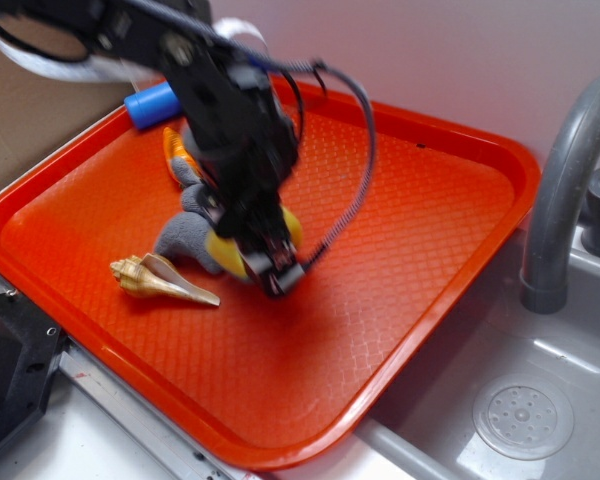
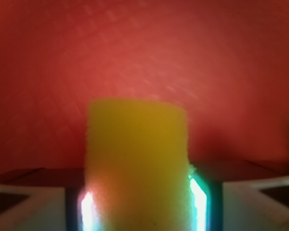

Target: Grab the green sponge.

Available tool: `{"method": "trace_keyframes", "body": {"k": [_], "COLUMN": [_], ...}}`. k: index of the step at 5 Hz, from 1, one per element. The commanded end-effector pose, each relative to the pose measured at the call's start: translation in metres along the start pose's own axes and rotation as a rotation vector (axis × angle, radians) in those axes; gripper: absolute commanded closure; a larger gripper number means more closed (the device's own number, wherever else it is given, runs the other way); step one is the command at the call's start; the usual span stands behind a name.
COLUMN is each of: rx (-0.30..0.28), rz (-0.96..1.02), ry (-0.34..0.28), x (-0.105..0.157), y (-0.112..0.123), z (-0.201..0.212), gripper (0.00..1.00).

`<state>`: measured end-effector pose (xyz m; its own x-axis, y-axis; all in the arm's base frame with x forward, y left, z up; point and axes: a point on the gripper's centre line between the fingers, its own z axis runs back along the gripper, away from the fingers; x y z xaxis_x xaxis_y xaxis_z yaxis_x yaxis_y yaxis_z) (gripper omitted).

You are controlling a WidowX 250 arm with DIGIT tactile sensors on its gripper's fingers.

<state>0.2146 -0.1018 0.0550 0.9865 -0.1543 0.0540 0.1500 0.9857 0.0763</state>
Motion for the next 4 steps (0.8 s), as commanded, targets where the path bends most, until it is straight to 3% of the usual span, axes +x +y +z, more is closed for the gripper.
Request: {"method": "trace_keyframes", "body": {"k": [1,2,3,4], "rx": [-0.07,-0.165,-0.179,-0.207], "rz": [0.253,0.34,0.397,0.357], "ry": [-0.041,-0.079,-0.13,-0.158], "x": [-0.008,-0.021,-0.03,-0.028], "y": [0.047,0.074,0.089,0.085], "z": [0.096,0.137,0.161,0.156], "gripper": [1.0,1.0,1.0,1.0]}}
